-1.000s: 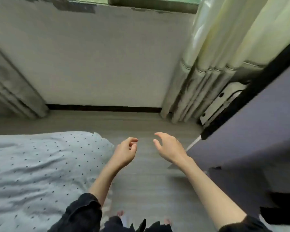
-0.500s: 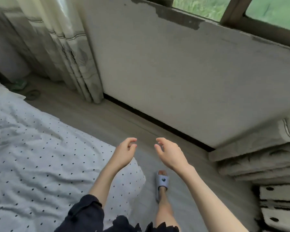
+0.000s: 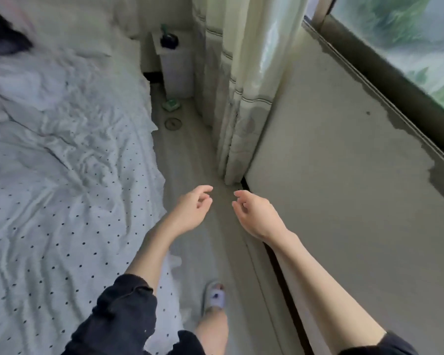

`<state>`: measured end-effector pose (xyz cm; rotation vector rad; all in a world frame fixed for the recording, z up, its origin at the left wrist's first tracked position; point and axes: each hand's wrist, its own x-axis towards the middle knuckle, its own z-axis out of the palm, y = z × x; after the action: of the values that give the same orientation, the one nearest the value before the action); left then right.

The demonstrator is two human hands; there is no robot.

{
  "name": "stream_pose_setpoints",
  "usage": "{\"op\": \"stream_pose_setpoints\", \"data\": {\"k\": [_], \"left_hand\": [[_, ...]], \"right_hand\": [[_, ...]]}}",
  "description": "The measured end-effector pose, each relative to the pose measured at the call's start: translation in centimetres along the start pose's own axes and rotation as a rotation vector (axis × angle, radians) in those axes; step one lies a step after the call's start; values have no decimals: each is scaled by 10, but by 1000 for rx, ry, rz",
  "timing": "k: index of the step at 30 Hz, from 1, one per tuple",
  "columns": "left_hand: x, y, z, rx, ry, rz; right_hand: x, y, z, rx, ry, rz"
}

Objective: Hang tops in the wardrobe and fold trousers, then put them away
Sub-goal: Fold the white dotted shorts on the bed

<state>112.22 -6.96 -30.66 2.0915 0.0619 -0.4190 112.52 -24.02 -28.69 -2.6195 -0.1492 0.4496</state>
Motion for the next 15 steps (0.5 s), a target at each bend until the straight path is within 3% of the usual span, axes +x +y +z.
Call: {"op": "stream_pose_setpoints", "data": {"k": [1,2,5,8,15], "left_hand": [[4,-3,-7,34,37,-21],[51,-20,-59,-15,196,-130],[64,-26,-74,-8,194,-191],[126,-34,-128,32,248,-226],[236,-30,-259,-11,502,-292]], "right_hand": [[10,-2,-1,13,-20,-6],[107,-40,-4,-47,-115,-150],[133,-47,-12,-66,-160,-187],[226,-87,-26,-54,-198,-263],[398,-193,-66,-35,-239,-521]]}}
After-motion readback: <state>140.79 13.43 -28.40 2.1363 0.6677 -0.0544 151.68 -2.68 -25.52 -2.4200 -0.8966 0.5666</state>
